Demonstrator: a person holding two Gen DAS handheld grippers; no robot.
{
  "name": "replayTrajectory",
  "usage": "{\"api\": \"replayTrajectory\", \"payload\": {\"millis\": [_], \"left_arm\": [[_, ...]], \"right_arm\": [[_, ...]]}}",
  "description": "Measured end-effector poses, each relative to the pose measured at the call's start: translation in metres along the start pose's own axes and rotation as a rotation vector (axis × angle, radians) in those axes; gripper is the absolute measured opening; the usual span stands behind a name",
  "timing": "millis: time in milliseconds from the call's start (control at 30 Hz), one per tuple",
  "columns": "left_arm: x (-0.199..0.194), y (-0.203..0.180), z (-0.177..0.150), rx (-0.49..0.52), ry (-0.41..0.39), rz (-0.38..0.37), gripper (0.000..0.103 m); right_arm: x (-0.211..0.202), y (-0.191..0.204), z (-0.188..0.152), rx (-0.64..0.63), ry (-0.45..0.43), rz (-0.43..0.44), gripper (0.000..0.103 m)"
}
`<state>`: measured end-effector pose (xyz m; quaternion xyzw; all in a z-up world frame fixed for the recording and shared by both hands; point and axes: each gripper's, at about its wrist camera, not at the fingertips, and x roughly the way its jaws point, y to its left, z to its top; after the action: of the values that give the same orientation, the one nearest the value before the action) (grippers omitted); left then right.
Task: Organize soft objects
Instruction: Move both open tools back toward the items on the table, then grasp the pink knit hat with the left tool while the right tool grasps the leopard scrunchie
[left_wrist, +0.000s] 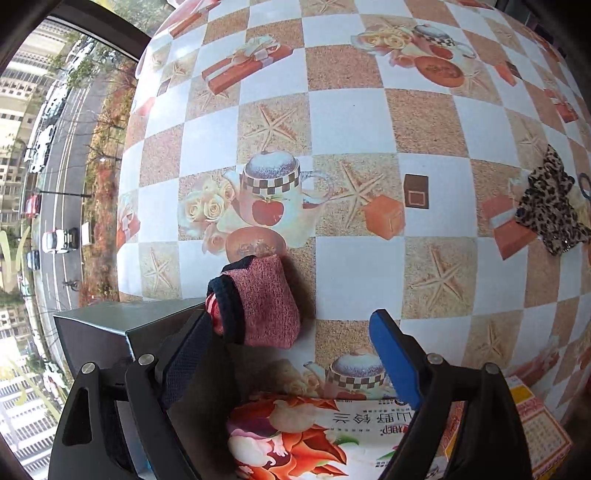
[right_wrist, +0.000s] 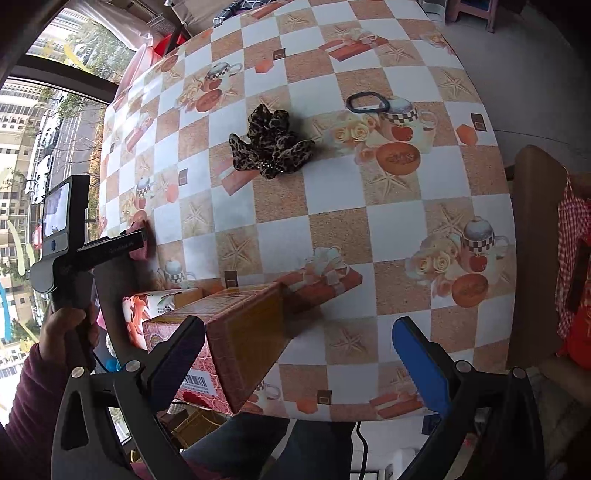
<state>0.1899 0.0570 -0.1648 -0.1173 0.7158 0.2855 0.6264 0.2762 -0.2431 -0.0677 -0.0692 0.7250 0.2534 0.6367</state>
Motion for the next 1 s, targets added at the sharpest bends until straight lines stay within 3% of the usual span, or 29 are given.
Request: {"api": "replayTrajectory", "payload": {"millis": [133, 300, 400, 500, 633, 1000], "left_arm": [[0.021, 0.004, 0.009, -0.043, 0.078, 0.031, 0.089], [0.05, 0.008, 0.01, -0.089, 0.198, -0.099, 0.089], [0.052, 0.004, 0.011, -0.096, 0.186, -0.19, 0.09], [0.034, -0.01, 0.011, -0.052, 0.114, -0.289, 0.09], [0.014, -0.012, 0.007, -0.059, 0.042, -0.249, 0.091], [0.037, -0.003, 0.008, -0.155, 0.083, -0.237, 0.091]], "right_arm": [[0.003, -0.008, 0.002, 0.007, 0.011, 0.004, 0.102], [0.008, -0.015, 0.003, 0.018, 0.021, 0.014, 0.102], [0.01, -0.019, 0.005, 0.022, 0.025, 0.016, 0.102], [0.014, -0.021, 0.01, 0.023, 0.035, 0.017, 0.102], [0.025, -0.013, 0.031, -0.019, 0.046, -0.007, 0.102], [0.092, 0.038, 0.121, -0.191, 0.03, -0.106, 0.102]]}}
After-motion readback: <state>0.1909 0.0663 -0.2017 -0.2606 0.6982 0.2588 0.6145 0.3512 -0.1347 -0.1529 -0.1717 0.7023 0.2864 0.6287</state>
